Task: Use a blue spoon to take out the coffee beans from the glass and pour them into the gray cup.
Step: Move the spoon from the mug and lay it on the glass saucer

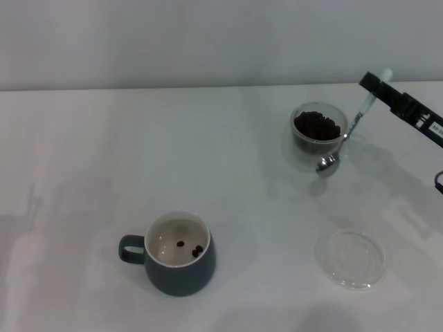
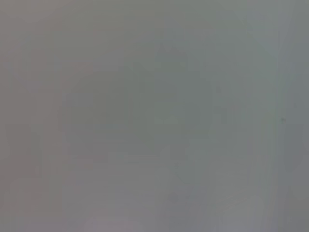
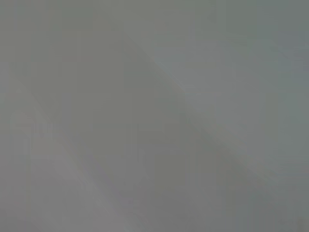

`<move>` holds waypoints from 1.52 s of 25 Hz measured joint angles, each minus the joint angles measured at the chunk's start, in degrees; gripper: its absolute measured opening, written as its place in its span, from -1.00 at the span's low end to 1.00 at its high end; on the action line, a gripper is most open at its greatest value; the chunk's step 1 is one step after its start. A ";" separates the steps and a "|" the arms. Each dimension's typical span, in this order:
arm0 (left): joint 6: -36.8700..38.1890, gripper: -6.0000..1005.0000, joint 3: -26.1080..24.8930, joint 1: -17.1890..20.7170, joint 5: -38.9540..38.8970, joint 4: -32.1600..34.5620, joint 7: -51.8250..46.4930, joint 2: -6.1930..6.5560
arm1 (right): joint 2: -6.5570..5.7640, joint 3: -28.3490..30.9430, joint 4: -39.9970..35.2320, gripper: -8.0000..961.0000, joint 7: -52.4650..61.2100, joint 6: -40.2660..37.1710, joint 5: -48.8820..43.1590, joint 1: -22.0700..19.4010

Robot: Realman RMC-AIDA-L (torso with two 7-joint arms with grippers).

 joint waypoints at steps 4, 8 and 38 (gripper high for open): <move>-0.02 0.54 -0.30 0.00 0.00 0.02 -0.12 0.01 | -0.36 -0.06 1.40 -0.67 0.25 -0.22 -0.50 -0.73; -0.02 0.54 -0.33 -0.04 0.00 0.02 -0.23 0.03 | -0.70 -0.20 2.46 -0.67 0.40 -0.71 -2.04 -1.33; -0.58 0.54 0.12 -2.35 0.58 0.20 -0.41 -0.03 | -0.82 -1.58 2.94 -0.67 3.17 -0.26 -12.50 -6.92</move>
